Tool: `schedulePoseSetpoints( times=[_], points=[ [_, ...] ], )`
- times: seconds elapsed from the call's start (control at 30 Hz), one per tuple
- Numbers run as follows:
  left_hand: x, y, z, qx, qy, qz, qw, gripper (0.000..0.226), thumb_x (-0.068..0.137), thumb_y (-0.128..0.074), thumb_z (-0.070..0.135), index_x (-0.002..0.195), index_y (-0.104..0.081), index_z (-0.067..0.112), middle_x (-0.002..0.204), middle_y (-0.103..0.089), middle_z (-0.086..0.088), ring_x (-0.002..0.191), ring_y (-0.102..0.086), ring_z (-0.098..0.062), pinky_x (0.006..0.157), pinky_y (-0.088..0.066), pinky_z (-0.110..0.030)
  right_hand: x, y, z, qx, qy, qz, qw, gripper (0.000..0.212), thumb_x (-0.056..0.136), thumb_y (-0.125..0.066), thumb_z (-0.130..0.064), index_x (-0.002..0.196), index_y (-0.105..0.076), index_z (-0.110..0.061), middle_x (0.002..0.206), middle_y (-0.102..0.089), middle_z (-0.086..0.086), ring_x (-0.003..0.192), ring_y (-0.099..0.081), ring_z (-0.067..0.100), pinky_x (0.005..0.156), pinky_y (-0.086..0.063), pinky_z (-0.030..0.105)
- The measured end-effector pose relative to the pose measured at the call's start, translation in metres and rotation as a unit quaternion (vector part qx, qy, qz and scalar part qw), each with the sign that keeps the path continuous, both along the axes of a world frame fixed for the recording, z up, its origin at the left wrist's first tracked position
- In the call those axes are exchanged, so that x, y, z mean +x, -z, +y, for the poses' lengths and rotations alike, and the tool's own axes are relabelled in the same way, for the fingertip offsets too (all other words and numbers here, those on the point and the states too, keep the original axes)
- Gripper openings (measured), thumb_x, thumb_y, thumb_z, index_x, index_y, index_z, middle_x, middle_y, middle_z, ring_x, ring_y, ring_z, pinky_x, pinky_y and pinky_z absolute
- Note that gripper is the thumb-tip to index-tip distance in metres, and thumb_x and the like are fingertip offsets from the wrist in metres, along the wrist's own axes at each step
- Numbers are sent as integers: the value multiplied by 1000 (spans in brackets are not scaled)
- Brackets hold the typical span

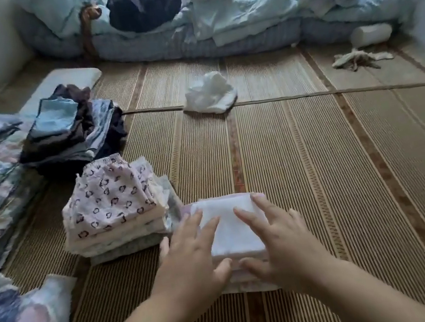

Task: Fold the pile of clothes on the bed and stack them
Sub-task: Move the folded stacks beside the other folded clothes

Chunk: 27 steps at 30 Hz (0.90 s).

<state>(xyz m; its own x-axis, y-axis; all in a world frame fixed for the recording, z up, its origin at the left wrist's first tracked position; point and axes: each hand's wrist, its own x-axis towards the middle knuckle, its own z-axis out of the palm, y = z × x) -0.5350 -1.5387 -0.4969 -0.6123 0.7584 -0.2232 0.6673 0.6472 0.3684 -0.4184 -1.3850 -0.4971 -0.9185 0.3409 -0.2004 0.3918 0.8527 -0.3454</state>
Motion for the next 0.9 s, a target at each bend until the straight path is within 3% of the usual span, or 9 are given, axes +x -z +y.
schedulePoseSetpoints(
  times=[0.17, 0.33, 0.47, 0.57, 0.63, 0.7, 0.73, 0.8, 0.9],
  points=[
    [-15, -80, -9, -15, -16, -68, 997, 75, 86, -49, 54, 150, -12, 39, 159, 3, 12, 146, 5, -9, 118, -12, -48, -11, -74, -20, -54, 77, -49, 994, 79, 82, -49, -65, 148, -11, -43, 161, 1, -3, 146, -10, 17, 115, -6, 49],
    [-23, -107, -7, 21, -69, -202, 977, 77, 79, -60, 42, 149, -29, 29, 155, -26, 2, 140, -25, -18, 113, -29, -43, -19, -105, -30, -92, 145, -53, 984, 83, 78, -54, -65, 148, -18, -38, 157, -17, -7, 140, -25, 14, 112, -25, 46],
    [-35, -78, 2, 51, -167, -307, 936, 77, 70, -65, 43, 141, -40, 25, 135, -49, -6, 119, -51, -23, 98, -46, -41, -25, -76, -16, -246, 309, 7, 919, 97, 72, -69, -57, 150, -18, -32, 147, -33, -3, 129, -38, 15, 98, -38, 35],
    [-53, -32, 7, 62, -246, -351, 901, 93, 77, -70, 48, 151, -18, 27, 150, -33, -9, 135, -37, -28, 108, -37, -45, -24, -29, 4, -355, 390, 25, 849, 113, 67, -73, -62, 152, -7, -29, 150, -33, 0, 132, -39, 24, 102, -41, 45],
    [-61, 0, 6, 79, -241, -371, 893, 103, 76, -70, 54, 153, -4, 34, 157, -21, -5, 142, -26, -27, 113, -29, -46, -21, 6, 17, -408, 376, 25, 832, 122, 61, -76, -65, 152, -2, -30, 154, -28, -1, 134, -37, 25, 100, -44, 49],
    [-63, 27, 4, 123, -208, -400, 884, 98, 72, -71, 58, 145, -6, 54, 150, -33, 15, 137, -35, -13, 108, -37, -38, -18, 30, 27, -453, 359, 19, 816, 121, 54, -79, -64, 150, -9, -39, 152, -29, -5, 125, -47, 17, 79, -57, 35],
    [-63, 38, 5, 145, -195, -414, 877, 90, 68, -71, 60, 134, -10, 69, 135, -43, 32, 126, -45, 1, 99, -44, -25, -17, 43, 31, -485, 351, 33, 800, 113, 52, -81, -60, 145, -19, -45, 144, -37, -9, 112, -56, 9, 65, -57, 27],
    [-61, 60, 7, 162, -182, -421, 874, 92, 56, -69, 65, 126, -9, 77, 120, -44, 44, 110, -49, 13, 86, -42, -10, -14, 65, 36, -541, 345, 57, 765, 96, 55, -81, -51, 137, -31, -46, 122, -49, -15, 88, -66, 7, 55, -56, 28],
    [-59, 94, 14, 128, -217, -422, 871, 129, 42, -62, 70, 146, 12, 48, 144, -20, 12, 130, -27, -9, 99, -28, -26, -14, 92, 41, -539, 342, 58, 767, 101, 55, -77, -56, 141, -27, -41, 125, -54, -2, 99, -67, 22, 74, -59, 44]
  ],
)
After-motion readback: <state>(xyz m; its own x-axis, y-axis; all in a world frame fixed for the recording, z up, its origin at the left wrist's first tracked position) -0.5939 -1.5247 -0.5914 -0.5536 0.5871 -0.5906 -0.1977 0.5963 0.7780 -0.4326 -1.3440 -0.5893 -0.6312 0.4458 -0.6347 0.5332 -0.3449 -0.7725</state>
